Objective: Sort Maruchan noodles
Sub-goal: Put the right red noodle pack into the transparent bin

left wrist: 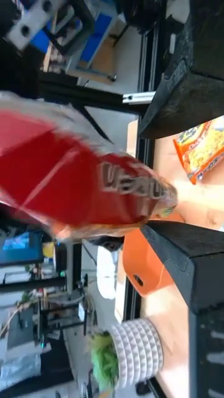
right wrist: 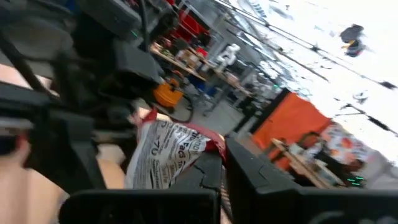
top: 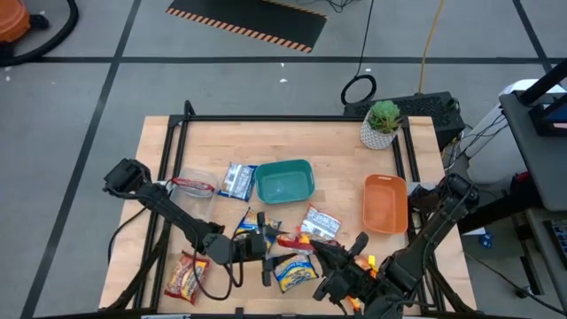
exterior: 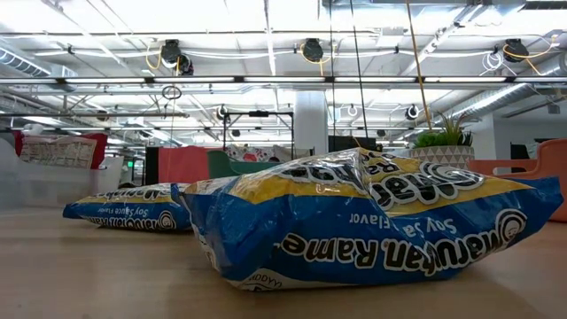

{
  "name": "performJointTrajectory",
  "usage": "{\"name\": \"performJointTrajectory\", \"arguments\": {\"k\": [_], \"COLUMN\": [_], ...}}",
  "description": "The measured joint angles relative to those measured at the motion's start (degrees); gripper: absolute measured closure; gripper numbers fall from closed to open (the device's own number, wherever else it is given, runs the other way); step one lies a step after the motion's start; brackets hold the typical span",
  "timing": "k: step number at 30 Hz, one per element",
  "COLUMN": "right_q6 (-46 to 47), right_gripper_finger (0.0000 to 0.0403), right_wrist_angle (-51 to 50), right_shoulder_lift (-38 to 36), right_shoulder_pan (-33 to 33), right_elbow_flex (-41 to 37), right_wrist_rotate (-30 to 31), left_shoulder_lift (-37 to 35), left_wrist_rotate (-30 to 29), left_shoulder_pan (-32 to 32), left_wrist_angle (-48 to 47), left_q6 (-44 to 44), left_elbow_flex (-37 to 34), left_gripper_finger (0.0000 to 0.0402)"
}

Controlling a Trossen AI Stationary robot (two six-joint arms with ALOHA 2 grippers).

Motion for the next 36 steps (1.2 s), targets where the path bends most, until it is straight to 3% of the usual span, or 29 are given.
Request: {"name": "performJointTrajectory", "arguments": {"k": [11,18,23,36], "right_q6": [1.8,-7.6,-8.4,-7.6], "right_gripper_finger": [0.0403,0.0403,0.0403,0.0403], "right_wrist_angle": [0.6,13.8,15.2,15.3], "right_shoulder_lift": [-0.1,0.1,0.1,0.0], "right_shoulder_pan": [0.0,3.7,4.2,3.0], "right_elbow_flex": [0.1,-0.1,-0.1,-0.1], "right_wrist_rotate": [-2.1,-2.3,-2.4,-9.4], "left_shoulder_lift": [0.1,-0.2,-0.2,-0.1], "left_wrist_rotate": [3.5,5.3,14.7,24.0], "left_shoulder_pan": [-0.2,-0.5,0.3,0.2], "left_wrist_angle": [3.0,8.0,10.7,8.5], "left_q6": [3.8,6.2,5.9,7.0], "left_elbow_flex": [-0.1,0.1,0.1,0.1], "left_gripper_finger": [0.0172,0.0172,0.0172,0.0172]}}
